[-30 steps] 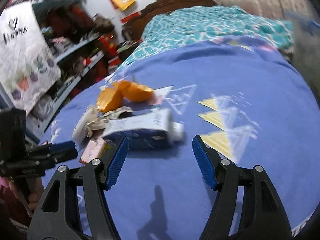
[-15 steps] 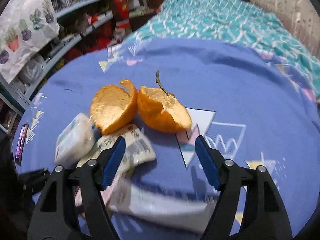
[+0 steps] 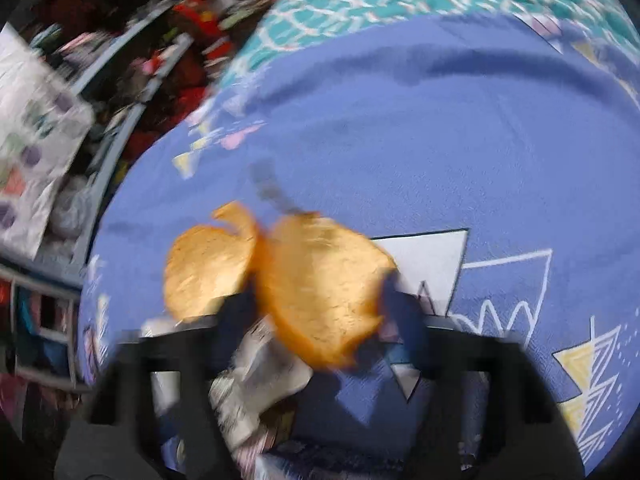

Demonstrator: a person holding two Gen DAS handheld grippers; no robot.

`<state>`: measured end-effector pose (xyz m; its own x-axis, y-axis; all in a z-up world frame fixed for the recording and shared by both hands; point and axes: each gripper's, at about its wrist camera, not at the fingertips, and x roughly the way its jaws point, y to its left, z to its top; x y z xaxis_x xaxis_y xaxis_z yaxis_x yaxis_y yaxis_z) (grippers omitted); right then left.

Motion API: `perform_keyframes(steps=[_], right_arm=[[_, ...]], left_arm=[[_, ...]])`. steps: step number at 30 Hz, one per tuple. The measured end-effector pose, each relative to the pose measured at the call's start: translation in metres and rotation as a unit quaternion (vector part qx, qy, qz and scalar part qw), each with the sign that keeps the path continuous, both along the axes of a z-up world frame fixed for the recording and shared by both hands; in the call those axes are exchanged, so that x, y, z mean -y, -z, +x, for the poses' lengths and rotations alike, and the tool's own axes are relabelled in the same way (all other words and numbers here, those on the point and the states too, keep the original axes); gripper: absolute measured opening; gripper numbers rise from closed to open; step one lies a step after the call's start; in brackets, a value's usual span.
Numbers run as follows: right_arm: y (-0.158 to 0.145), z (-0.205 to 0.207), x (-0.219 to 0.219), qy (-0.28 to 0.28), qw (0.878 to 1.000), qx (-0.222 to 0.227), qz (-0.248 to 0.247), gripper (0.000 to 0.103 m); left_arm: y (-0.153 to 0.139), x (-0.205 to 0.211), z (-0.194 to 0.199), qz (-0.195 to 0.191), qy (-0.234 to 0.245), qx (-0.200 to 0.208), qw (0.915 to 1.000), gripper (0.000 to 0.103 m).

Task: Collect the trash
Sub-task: 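Return to the bed and grasp the orange peel with the right tool, then grasp the snack wrapper with the left tool while the right tool holds the orange peel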

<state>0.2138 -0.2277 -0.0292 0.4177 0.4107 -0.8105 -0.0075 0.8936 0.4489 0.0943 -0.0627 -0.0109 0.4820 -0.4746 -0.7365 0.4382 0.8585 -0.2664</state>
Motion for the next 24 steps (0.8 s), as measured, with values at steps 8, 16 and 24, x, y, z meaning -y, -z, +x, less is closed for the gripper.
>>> perform_keyframes(steps=[8,16,24], right_arm=[[-0.022,-0.031,-0.002,-0.010,0.997,0.056,-0.057,0.013],[-0.070,-0.093,0.046,0.038,0.987,0.142,-0.066,0.013],[-0.063,-0.209,0.090,0.041,0.980,0.148,-0.124,0.013]], left_arm=[[-0.026,-0.027,-0.016,-0.063,-0.007,0.005,0.9980,0.017],[-0.053,-0.031,-0.057,-0.120,0.055,0.001,0.9913,0.017],[-0.040,0.013,-0.089,-0.130,0.147,-0.038,0.9799,0.017]])
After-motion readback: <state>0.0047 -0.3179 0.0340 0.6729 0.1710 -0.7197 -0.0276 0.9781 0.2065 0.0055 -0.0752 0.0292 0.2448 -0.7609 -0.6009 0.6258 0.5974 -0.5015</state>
